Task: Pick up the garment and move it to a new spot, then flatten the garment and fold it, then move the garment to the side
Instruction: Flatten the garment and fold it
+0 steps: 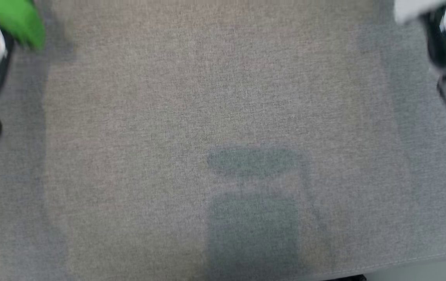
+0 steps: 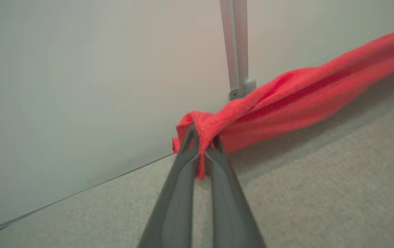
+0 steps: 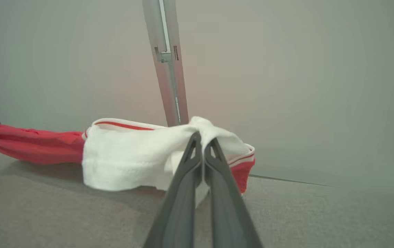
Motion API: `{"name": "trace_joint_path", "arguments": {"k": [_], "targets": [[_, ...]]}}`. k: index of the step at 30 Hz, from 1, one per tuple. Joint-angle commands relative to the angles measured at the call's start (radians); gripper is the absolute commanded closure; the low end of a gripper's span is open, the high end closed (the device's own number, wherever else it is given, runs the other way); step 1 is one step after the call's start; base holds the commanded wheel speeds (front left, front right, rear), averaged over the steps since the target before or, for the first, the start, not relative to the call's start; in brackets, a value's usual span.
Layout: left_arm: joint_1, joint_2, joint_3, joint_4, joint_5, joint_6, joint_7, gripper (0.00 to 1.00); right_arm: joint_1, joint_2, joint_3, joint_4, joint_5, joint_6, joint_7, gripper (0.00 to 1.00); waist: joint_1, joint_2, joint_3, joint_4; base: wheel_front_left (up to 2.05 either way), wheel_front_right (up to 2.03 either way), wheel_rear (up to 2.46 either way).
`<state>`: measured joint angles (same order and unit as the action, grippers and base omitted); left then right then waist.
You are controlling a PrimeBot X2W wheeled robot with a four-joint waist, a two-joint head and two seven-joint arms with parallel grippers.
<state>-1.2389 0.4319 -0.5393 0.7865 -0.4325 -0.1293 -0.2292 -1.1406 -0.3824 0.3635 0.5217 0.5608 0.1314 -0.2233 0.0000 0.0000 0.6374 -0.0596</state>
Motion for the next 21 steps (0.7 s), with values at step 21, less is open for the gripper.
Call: {"name": "trace_joint_path", "arguments": {"k": [21], "targets": [[1.183, 0.182, 0.013, -0.793, -0.237, 0.37, 0.091, 1.0, 1.114, 0.015, -0.203, -0.521, 0.039, -0.002, 0.111, 1.0, 0.0, 0.0, -0.368, -0.069, 0.0, 0.0, 0.0]]}}
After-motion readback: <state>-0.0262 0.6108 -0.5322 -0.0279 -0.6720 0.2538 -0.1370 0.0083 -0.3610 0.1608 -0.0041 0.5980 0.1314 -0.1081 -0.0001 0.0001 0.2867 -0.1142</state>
